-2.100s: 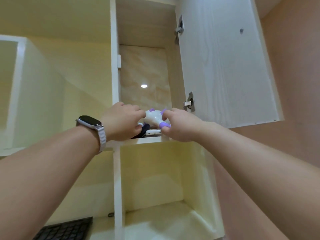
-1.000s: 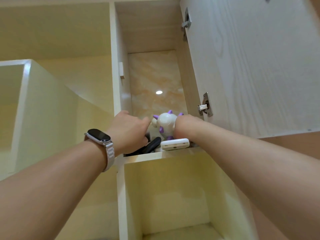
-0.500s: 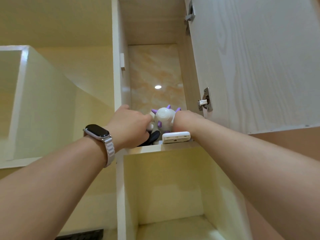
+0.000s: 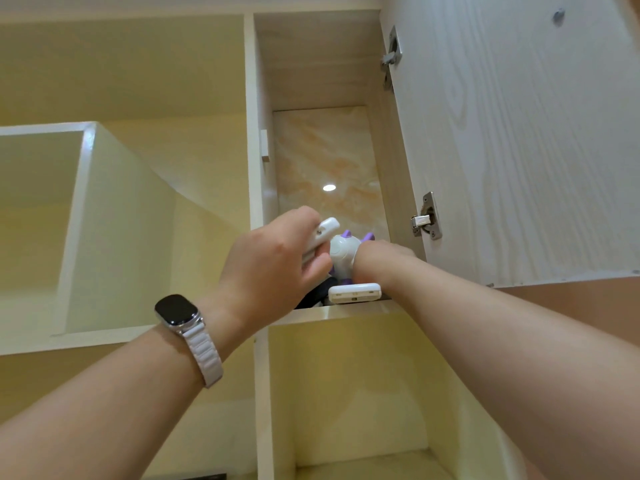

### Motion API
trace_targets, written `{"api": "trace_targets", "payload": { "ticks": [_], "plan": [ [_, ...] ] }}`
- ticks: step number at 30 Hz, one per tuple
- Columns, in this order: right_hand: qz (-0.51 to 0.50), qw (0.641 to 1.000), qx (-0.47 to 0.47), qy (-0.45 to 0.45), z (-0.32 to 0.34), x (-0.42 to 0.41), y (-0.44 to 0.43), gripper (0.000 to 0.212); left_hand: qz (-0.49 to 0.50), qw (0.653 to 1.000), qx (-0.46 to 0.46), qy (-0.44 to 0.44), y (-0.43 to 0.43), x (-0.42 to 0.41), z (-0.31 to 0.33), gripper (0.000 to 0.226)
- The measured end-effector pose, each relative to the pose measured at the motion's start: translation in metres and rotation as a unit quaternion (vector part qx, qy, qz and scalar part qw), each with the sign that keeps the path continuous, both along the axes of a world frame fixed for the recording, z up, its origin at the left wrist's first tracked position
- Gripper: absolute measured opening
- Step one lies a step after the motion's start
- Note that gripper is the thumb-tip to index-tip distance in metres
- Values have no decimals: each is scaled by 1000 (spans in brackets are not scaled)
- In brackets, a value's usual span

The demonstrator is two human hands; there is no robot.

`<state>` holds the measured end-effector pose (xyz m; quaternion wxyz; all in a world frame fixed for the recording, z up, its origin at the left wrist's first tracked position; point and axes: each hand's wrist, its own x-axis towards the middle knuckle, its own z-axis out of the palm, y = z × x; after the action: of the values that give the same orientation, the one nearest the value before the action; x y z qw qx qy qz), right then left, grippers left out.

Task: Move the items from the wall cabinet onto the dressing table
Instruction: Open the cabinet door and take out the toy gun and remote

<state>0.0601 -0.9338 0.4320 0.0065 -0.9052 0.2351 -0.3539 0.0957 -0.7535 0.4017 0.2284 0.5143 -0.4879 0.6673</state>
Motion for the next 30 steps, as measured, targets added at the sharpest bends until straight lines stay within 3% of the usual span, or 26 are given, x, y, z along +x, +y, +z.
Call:
{"api": "trace_targets", "payload": {
  "ticks": [4, 8, 10, 13, 16, 19, 23, 27, 30],
  "plan": [
    [-1, 1000, -2, 3, -1, 1, 1, 10, -78, 991, 89, 54, 2, 0, -13, 25],
    [-60, 996, 37, 57, 1, 7, 3, 22, -136, 971, 154, 125, 1, 1, -22, 19],
    [-26, 999, 13, 32, 1, 4, 1, 13, -140, 962, 181, 148, -2, 2, -25, 17],
    [2, 1000, 5, 16, -3, -11, 10, 14, -122, 957, 206, 161, -7, 4, -27, 21],
    [-26, 997, 35, 65, -3, -18, 25, 22, -101, 951, 228, 184, -10, 11, -25, 39],
    [-28, 996, 41, 69, -1, -18, 30, 21, -66, 959, 237, 137, -14, 17, -25, 52],
    [-43, 995, 60, 72, -1, -14, 26, 21, -13, 969, 225, 103, -16, 15, -21, 46],
    [-70, 994, 66, 50, 0, -5, 21, 30, 29, 932, 336, 136, -1, 20, -9, 56],
    [-84, 991, 84, 59, 1, -2, 21, 25, 40, 928, 339, 147, 13, 22, -3, 40]
  ]
}}
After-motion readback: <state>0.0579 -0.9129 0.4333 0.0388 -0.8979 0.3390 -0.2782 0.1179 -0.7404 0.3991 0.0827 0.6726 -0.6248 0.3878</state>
